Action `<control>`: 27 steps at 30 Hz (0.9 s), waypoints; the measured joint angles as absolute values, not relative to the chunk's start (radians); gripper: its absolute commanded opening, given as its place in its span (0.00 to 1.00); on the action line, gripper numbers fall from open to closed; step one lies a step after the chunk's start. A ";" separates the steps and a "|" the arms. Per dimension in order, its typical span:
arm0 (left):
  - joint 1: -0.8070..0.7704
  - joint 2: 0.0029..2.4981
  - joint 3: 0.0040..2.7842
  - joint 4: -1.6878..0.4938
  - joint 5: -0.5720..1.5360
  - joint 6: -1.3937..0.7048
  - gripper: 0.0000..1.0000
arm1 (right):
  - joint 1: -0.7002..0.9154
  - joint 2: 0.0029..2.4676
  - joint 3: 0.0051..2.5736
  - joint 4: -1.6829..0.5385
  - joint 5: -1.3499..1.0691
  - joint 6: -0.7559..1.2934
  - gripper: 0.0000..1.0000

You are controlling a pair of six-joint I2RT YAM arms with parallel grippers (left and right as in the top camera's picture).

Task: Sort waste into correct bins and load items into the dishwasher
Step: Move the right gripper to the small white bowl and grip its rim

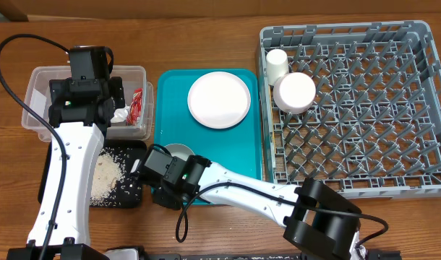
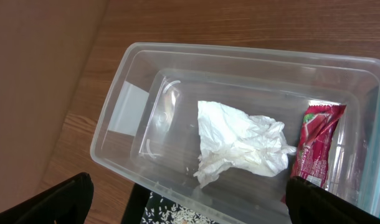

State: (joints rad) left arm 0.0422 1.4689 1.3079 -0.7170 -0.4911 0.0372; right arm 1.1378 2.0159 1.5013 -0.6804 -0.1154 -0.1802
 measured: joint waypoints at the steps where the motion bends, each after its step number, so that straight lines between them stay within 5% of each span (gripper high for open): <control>1: 0.042 1.469 1.308 -0.717 -0.491 0.037 1.00 | 1.139 2.019 1.501 -0.679 -0.108 -0.184 0.28; 27: 0.042 1.469 1.308 -0.717 -0.491 0.037 1.00 | 1.139 2.062 1.501 -0.685 -0.033 -0.211 0.19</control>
